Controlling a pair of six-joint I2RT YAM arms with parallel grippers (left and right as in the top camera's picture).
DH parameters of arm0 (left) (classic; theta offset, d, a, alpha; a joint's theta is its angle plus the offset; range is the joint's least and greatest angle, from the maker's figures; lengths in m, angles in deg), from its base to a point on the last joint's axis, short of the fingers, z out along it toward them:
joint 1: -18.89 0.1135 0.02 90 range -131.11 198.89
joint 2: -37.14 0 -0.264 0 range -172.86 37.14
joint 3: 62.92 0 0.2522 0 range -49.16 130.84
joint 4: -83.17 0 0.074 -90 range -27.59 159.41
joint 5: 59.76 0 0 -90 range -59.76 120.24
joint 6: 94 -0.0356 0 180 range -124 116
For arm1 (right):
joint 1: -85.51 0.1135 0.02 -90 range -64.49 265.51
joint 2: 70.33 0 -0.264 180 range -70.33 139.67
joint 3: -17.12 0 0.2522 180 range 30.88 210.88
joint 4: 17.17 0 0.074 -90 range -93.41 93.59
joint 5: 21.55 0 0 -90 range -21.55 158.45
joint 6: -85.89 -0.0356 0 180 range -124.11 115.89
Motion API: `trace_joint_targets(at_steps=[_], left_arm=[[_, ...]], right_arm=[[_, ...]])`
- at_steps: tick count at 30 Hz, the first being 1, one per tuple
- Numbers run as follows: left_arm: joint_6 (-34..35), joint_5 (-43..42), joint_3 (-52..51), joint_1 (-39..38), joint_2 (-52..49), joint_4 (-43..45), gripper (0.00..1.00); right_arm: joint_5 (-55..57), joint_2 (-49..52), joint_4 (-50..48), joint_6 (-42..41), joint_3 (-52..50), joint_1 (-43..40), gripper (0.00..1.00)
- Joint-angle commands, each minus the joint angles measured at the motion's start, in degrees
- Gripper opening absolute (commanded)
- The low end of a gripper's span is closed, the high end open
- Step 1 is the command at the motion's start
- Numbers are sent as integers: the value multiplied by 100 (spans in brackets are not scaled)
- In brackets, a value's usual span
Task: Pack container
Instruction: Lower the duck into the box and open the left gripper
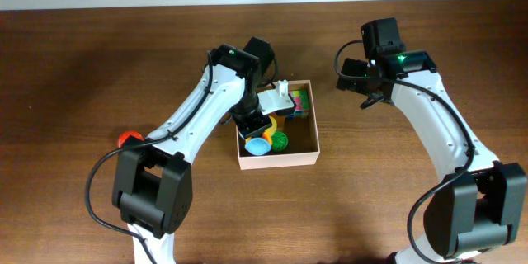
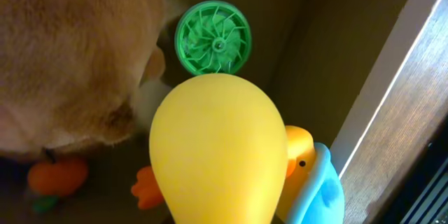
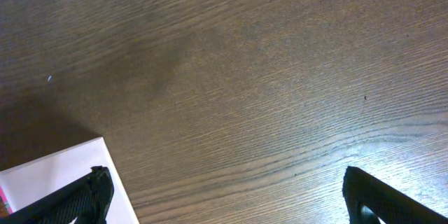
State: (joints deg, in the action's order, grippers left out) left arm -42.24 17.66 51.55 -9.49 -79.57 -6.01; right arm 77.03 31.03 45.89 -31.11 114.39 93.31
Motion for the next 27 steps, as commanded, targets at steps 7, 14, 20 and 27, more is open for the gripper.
trace_joint_targets(at_steps=[7,14,20,27], left_arm=[[-133,37,-42,4,-74,-17,3],[-131,13,-50,4,-162,-9,2],[-131,20,-50,4,-168,0,16],[-133,39,-48,4,-168,0,52]], right_arm=[[94,11,-2,-50,116,-33,99],[94,11,-2,-50,116,-33,99],[94,11,-2,-50,116,-33,99],[94,11,-2,-50,116,-33,99]])
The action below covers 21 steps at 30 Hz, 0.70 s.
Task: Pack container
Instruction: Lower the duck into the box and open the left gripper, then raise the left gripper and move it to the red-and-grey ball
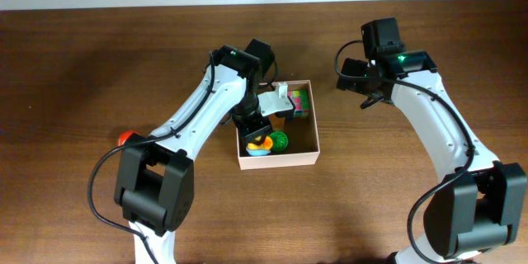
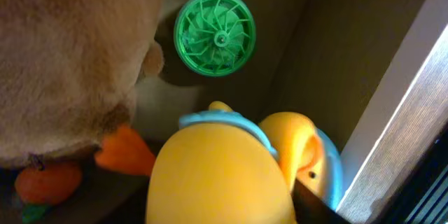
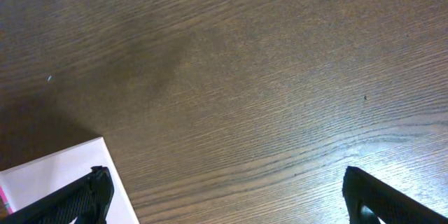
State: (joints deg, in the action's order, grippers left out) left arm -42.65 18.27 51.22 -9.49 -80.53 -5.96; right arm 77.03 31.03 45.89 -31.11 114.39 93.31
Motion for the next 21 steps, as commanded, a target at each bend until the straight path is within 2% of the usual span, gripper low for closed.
trace_joint_targets(at_steps=[1,6,10,19,21], left_arm=[[-92,-22,-17,4,-72,-4,53],[-92,-13,-15,4,-72,-4,63],[-92,122,-15,4,-72,-4,65],[-90,343,-9,4,-72,127,64],[-92,348,55,4,-72,146,60]], right_arm=[[94,11,-2,-50,116,-33,99],[94,11,-2,-50,116,-33,99],[94,11,-2,-50,116,-33,99],[94,11,-2,-50,116,-33,99],[94,11,-2,-50,116,-33,99]])
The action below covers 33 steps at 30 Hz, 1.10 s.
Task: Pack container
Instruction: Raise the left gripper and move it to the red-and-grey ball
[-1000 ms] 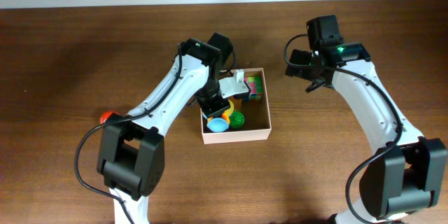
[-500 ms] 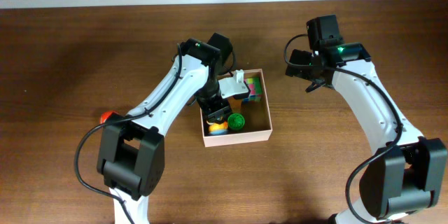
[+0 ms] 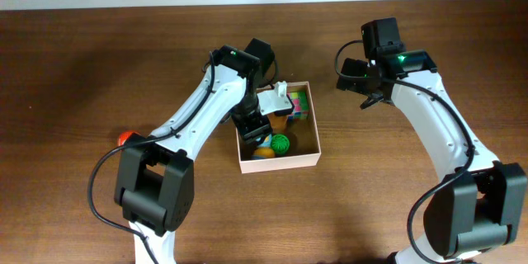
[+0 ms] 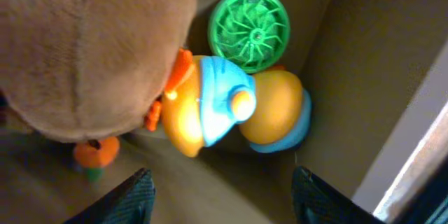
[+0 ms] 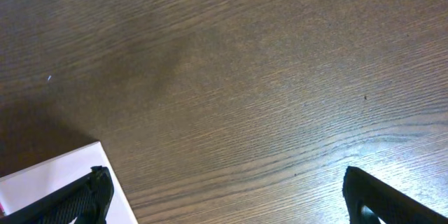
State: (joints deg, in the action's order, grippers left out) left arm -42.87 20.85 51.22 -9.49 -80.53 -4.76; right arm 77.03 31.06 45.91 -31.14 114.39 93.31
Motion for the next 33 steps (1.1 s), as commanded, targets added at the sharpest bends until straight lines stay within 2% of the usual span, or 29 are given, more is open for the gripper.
trace_joint_targets(at_steps=[1,5,9,15,19,20,22,28,33], left_arm=[[-68,90,114,4,-70,24,59],[-35,87,748,4,-70,-129,56],[361,208,1565,4,-70,-361,56],[2055,1434,2518,144,-68,-614,56],[3045,1690,2588,544,-61,-730,56],[3491,1694,2588,815,-61,-802,53],[3853,1668,2588,1172,-59,-925,52],[3976,1460,2540,2037,-39,-1565,40],[4072,1513,2068,2406,-39,-1639,39]], right_arm=[[94,9,-4,-48,116,-33,99],[94,9,-4,-48,116,-33,99],[94,9,-4,-48,116,-33,99],[94,9,-4,-48,116,-33,99],[94,9,-4,-48,116,-33,99],[94,9,-4,-48,116,-33,99],[94,9,-4,-48,116,-33,99],[94,9,-4,-48,116,-33,99],[94,9,-4,-48,116,-33,99]])
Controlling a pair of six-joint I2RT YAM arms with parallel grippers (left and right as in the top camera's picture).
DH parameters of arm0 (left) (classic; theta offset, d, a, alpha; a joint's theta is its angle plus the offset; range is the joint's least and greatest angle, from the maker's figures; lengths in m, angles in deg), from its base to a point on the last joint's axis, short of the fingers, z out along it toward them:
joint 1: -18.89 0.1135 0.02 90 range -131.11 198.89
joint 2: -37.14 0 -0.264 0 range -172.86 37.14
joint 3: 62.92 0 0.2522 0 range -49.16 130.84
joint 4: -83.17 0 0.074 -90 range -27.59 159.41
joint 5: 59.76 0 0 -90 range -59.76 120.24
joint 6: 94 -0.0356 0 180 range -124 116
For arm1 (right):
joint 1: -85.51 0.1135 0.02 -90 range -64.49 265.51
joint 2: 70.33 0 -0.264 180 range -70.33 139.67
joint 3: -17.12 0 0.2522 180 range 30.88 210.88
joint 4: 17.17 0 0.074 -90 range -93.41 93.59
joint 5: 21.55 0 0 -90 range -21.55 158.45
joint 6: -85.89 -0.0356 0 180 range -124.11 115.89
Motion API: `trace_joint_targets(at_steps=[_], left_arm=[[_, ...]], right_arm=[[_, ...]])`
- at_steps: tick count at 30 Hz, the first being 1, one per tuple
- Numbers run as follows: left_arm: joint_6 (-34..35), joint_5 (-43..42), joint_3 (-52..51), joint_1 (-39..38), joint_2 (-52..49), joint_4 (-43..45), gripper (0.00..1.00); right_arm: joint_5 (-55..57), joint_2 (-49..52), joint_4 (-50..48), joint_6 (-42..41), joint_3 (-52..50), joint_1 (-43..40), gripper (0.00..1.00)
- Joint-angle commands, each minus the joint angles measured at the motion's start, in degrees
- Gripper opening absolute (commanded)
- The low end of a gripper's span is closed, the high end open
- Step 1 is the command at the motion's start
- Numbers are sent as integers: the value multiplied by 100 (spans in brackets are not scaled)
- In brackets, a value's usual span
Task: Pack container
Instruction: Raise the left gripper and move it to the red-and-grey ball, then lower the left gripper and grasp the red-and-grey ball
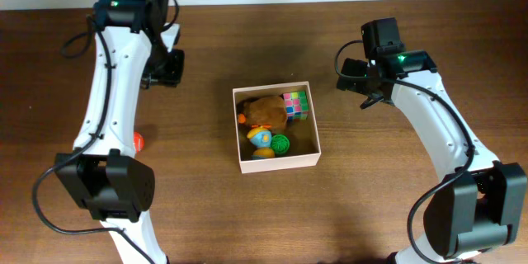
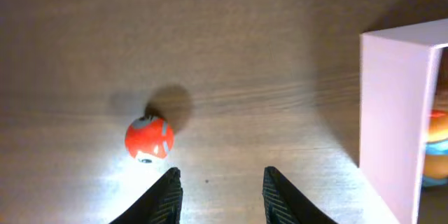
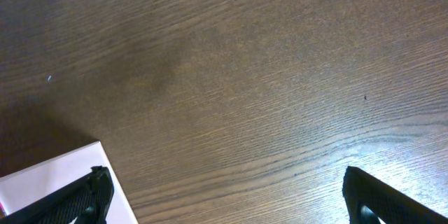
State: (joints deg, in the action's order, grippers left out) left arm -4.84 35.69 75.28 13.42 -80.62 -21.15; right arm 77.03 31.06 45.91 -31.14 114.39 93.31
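Observation:
The pale pink box (image 1: pixel 280 162) stands mid-table and holds a brown plush (image 1: pixel 264 109), a colour cube (image 1: pixel 296 105), a yellow duck with blue cap (image 1: pixel 261 139) and a green disc (image 1: pixel 281 142). My left gripper (image 1: pixel 169 68) hangs open and empty over bare wood far left of the box. In its wrist view the gripper (image 2: pixel 220 196) has a red ball (image 2: pixel 148 138) ahead to the left and the box wall (image 2: pixel 392 112) at right. My right gripper (image 3: pixel 231 203) is wide open over the wood right of the box, holding nothing.
The red ball (image 1: pixel 139 140) lies alone on the table left of the box, near the left arm's lower links. A corner of the box (image 3: pixel 49 182) shows beside the right gripper's left finger. Brown wood stretches to every side.
My left gripper was open inside the box just above the duck; now it is out of the box, at the table's far left. The duck stays in the box. The right arm is unmoved.
My left gripper first held the yellow duck down in the box beside the green disc. Then the duck sat lower among the toys. Then the jaws stood open with the duck lying free. Now the left arm is away at the left.

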Motion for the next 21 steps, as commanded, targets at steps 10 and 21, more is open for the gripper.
trace_joint_targets(at_steps=[10,21], left_arm=[[1462,573,-1788,356,2,525,43],[1674,638,-2964,1023,2,1974,50]], right_arm=[[94,9,-4,-48,116,-33,99],[94,9,-4,-48,116,-33,99]])
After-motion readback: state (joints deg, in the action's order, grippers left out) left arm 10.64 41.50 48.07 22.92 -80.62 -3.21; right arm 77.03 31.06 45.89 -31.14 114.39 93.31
